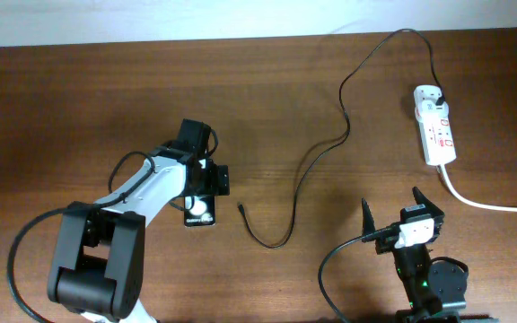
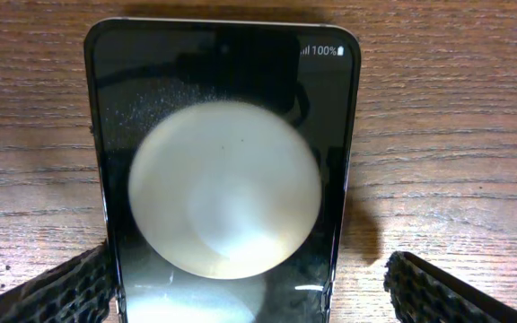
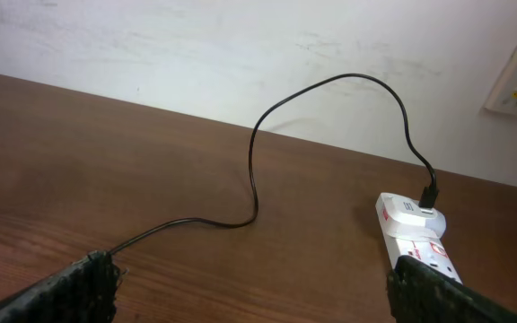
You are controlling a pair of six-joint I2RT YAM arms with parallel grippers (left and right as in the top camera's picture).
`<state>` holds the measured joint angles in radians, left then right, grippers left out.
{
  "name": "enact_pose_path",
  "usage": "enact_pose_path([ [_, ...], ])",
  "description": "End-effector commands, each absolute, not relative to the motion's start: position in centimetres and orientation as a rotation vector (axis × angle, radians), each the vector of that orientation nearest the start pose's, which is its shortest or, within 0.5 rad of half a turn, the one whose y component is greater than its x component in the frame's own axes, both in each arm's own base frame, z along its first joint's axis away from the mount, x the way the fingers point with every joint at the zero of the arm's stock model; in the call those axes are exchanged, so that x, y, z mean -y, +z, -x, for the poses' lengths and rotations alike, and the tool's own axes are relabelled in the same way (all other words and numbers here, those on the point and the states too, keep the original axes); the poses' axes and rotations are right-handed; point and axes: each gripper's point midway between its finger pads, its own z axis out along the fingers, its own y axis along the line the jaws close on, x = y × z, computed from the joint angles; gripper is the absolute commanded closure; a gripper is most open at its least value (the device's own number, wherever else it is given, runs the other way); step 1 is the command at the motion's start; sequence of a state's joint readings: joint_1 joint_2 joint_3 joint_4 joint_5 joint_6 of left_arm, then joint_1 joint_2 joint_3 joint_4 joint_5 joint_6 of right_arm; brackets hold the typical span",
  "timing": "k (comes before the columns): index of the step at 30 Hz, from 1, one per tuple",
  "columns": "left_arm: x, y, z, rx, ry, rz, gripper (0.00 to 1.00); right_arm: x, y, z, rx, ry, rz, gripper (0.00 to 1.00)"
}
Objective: Plug charger to phone and switch on socket
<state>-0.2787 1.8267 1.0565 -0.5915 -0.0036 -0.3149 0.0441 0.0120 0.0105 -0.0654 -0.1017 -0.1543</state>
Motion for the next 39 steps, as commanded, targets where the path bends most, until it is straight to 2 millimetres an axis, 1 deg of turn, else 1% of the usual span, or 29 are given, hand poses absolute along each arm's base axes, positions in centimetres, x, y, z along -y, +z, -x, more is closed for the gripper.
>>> enact_pose_path([
  [1,10.43,-1.71,-31.92,-3.03,-0.165,0.063,0.01,-2.91,15.78,-24.42,-1.623,0.004,0.237,0.01],
  [22,10.44,-1.71,-31.97,-3.028,-0.165,0.062,0.01,-2.93,15.78,-24.42,-1.623,0.005,0.238,0.01],
  [30,10.6,-1.62,-32.52,-3.004,-0.175,0.061,0.01,-2.93,15.78,-24.42,-1.623,0.005,0.238,0.01],
  [39,10.58,-1.63,-32.48,-3.006,-0.174,0.061,0.01,-2.93,15.78,-24.42,-1.623,0.005,0.238,0.02],
])
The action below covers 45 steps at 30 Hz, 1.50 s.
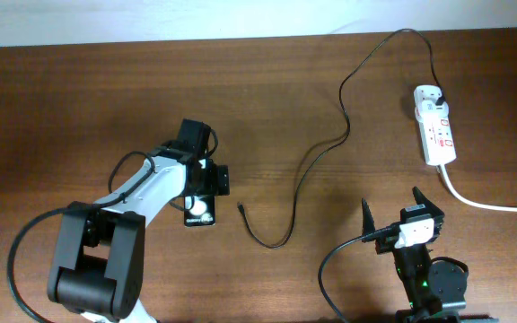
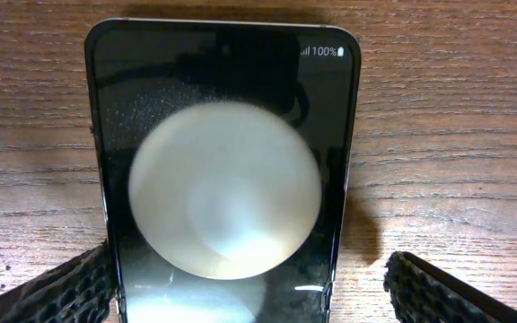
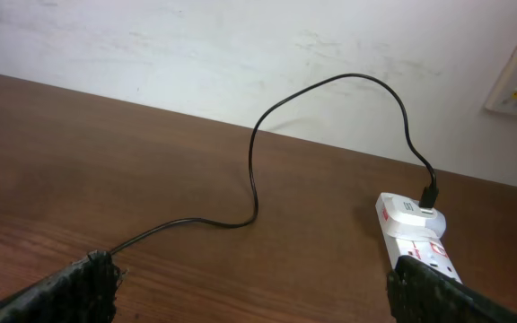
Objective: Plug charger to phone and switch on socket
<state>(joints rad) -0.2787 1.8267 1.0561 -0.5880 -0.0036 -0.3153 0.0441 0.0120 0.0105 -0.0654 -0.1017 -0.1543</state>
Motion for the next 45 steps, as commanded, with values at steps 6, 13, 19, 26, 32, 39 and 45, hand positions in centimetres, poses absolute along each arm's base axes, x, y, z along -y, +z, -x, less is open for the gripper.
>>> enact_pose_path([
  [6,9.9,-1.7,-32.8,-2.993,-0.113,0.065,0.01,-2.9,15.8,-24.4,-1.623,0.005,0.238,0.01],
  [13,10.1,-1.8,-32.3,-3.005,-0.105,0.048,0.01,-2.9,15.8,-24.4,-1.623,0.005,0.238,0.01],
  [19,9.4,-1.9,-31.7,-3.014,0.017,0.019,0.01,-2.9,15.8,-24.4,-1.623,0.005,0.238,0.01],
  [26,8.0,-1.9,-31.2,-3.022,0.119,0.115,0.01,-2.9,15.8,-24.4,-1.623,0.005,0.238,0.01],
  [32,7.4,-1.9,-31.4,-3.016,0.13,0.154,0.01,-2.9,15.8,-24.4,-1.623,0.005,0.238,0.01],
  [39,7.2,-2.0,-31.7,-3.017,0.072,0.194,0.01,-2.9,15.8,-24.4,-1.623,0.005,0.238,0.01],
  [45,7.7,-2.0,-31.4,-3.026,0.076,0.167,0.0,-2.9,15.8,-24.4,-1.623,0.005,0.238,0.01],
])
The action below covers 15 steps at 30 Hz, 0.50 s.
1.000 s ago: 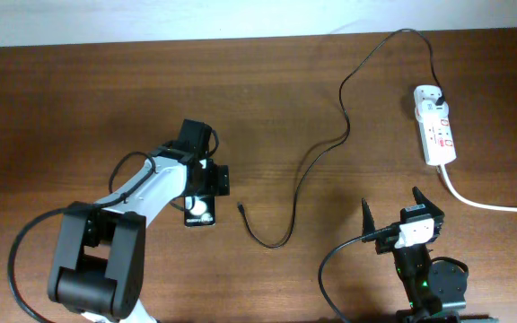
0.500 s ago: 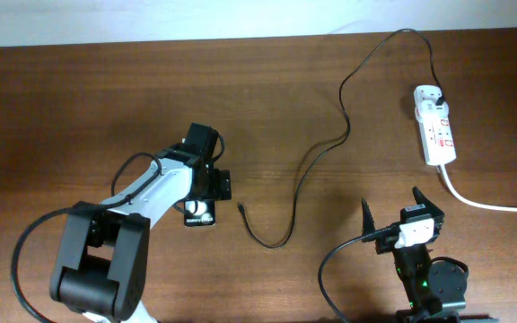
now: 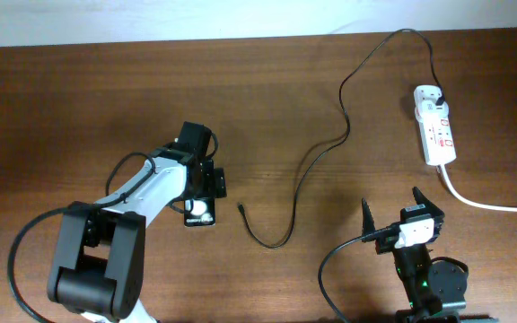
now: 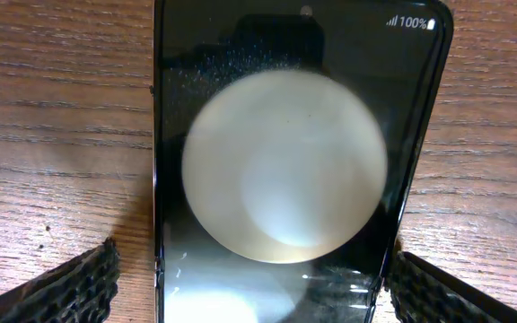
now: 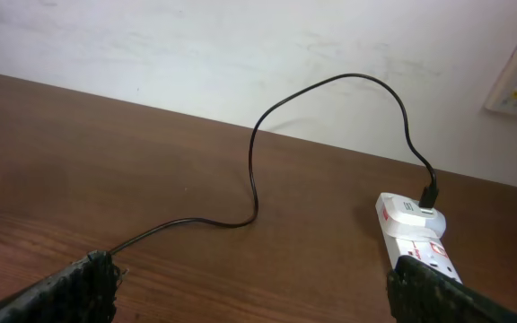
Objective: Plug charger to phone and switch on socket
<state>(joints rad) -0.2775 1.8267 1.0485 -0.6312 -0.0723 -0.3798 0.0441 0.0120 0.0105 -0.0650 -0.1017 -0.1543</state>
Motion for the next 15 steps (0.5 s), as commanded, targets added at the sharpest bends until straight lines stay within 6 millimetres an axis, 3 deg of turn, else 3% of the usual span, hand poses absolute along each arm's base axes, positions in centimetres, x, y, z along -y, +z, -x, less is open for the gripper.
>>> enact_pose_path([
  [1,7.88,-2.15,-31.12,-3.03,0.083,0.154,0.01,-2.93,15.78,-24.42,-1.623,0.005,0.238,0.01],
  [7,7.86,-2.28,-30.95,-3.027,0.108,0.139,0.13,-2.93,15.78,-24.42,-1.623,0.005,0.238,0.01],
  [11,8.0,-2.18,-31.23,-3.018,0.099,0.138,0.16,-2.93,15.78,-24.42,-1.623,0.005,0.238,0.01],
  [14,8.06,-2.02,-31.44,-3.012,0.096,0.133,0.33,-2.93,15.78,-24.42,-1.623,0.005,0.238,0.02],
  [15,8.1,-1.89,-31.55,-3.009,0.093,0.133,0.34,-2.93,15.78,-24.42,-1.623,0.005,0.238,0.01],
])
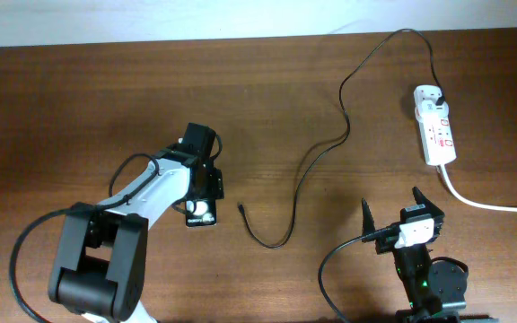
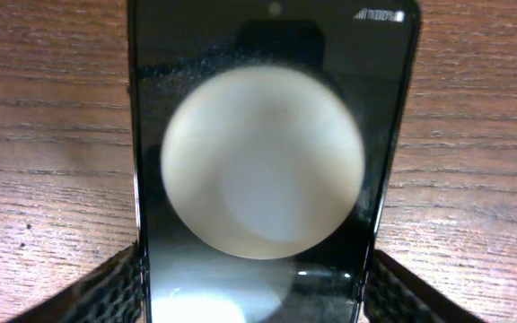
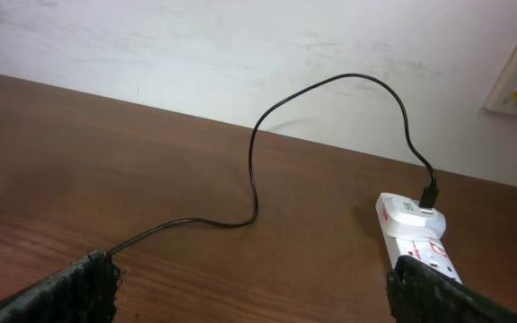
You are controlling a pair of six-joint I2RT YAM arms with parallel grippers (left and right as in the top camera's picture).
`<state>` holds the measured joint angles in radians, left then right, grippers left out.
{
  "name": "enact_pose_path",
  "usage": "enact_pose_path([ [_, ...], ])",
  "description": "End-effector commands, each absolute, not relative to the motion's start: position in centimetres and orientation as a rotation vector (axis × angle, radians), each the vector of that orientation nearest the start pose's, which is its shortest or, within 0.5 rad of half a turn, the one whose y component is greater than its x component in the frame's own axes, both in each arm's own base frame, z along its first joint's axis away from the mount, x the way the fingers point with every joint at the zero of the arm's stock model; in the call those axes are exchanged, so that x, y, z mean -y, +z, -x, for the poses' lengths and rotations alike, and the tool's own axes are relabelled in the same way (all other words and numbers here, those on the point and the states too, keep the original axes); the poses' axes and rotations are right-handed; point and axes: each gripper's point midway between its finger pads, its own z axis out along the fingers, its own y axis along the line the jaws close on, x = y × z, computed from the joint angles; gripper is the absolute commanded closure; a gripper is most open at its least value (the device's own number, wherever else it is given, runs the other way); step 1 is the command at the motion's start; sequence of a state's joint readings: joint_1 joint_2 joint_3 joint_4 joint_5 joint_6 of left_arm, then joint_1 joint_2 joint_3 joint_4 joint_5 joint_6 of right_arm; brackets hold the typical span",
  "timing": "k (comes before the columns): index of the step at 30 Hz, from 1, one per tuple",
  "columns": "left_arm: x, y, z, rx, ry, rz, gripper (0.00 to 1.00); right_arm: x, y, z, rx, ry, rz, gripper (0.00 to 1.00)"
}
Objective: Plug charger to phone and switch on socket
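A black phone (image 2: 267,161) with its screen lit lies flat on the wooden table (image 1: 79,99), left of centre, also seen in the overhead view as the phone (image 1: 200,210). My left gripper (image 1: 203,185) is over it. In the wrist view the left gripper (image 2: 254,262) has its fingers (image 2: 106,292) pressed against the phone's two long sides. The black charger cable (image 1: 317,152) runs from an adapter in the white power strip (image 1: 437,135) to its free plug end (image 1: 241,209), just right of the phone. My right gripper (image 1: 391,199) stands open and empty near the front edge.
The power strip (image 3: 420,242) lies at the far right with its white cord (image 1: 492,205) running off the table's right edge. The cable (image 3: 254,179) loops across the table's middle. A white wall (image 3: 196,54) stands behind the table.
My left gripper's fingers have drawn in from either side of the phone and now touch its long edges. The right arm, cable and power strip have not moved.
My left gripper hung open over the phone, with the phone off to the left between the fingers, and stayed so at the second moment. Then it had shifted, with the phone further right. Now the fingers grip the phone's sides. The right arm stayed still throughout.
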<state>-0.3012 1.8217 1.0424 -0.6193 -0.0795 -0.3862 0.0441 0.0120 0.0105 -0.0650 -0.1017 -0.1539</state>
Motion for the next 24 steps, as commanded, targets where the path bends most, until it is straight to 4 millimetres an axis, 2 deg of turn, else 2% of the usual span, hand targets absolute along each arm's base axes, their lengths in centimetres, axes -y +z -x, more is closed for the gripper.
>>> enact_pose_path([
  [1,8.1,-1.7,-31.7,-3.003,0.09,0.134,0.34,-2.9,15.8,-24.4,-1.623,0.005,0.238,0.01],
  [4,8.5,-0.3,-32.4,-2.971,0.054,0.138,0.32,-2.9,15.8,-24.4,-1.623,0.005,0.238,0.01],
  [6,8.7,1.7,-33.1,-2.939,-0.017,0.16,0.3,-2.9,15.8,-24.4,-1.623,0.005,0.238,0.01],
  [9,9.0,4.6,-34.4,-2.872,-0.176,0.206,0.28,-2.9,15.8,-24.4,-1.623,0.005,0.238,0.01],
  [12,9.5,7.2,-35.5,-2.801,-0.425,0.229,0.29,-2.9,15.8,-24.4,-1.623,0.005,0.238,0.01],
  [20,10.7,11.5,-36.1,-2.631,-1.068,0.172,0.27,-2.9,15.8,-24.4,-1.623,0.005,0.238,0.01],
  [21,10.6,12.1,-36.1,-2.601,-1.127,0.155,0.27,-2.9,15.8,-24.4,-1.623,0.005,0.238,0.01],
  [24,10.1,12.4,-36.3,-2.575,-1.137,0.133,0.25,-3.1,15.8,-24.4,-1.621,0.012,0.245,0.01],
])
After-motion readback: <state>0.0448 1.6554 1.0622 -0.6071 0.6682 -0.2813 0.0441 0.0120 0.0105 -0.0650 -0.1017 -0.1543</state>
